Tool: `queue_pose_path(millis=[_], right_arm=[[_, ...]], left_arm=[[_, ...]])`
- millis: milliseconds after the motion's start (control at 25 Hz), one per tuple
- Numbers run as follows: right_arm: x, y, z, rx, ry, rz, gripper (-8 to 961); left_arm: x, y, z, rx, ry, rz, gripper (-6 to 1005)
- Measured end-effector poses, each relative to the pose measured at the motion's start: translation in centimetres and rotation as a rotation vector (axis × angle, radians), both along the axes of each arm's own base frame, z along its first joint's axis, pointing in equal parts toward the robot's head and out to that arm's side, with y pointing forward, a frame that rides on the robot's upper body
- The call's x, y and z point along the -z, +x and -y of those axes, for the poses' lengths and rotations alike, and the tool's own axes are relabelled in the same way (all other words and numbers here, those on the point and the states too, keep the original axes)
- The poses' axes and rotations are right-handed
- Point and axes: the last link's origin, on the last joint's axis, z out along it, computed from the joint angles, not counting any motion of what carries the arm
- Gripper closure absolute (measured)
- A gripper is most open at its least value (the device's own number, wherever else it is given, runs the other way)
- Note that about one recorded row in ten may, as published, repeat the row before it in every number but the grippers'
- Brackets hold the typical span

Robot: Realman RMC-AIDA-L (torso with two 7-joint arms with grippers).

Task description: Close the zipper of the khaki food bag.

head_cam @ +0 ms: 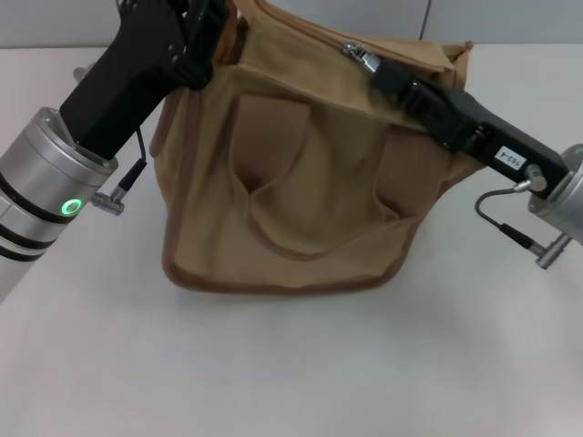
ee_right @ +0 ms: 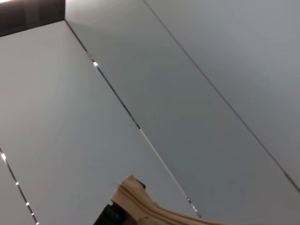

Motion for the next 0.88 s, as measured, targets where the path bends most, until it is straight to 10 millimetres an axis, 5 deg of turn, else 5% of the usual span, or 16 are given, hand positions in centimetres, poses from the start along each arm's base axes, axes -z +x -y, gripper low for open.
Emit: queue_pose_path(millis=[880], right_arm=[[-3.5, 5.6, 1.8, 0.187, 0.141, 0.004, 945]], left_arm=[[-0.3, -0.6, 0.1, -0.022, 0.012, -0.003, 971]])
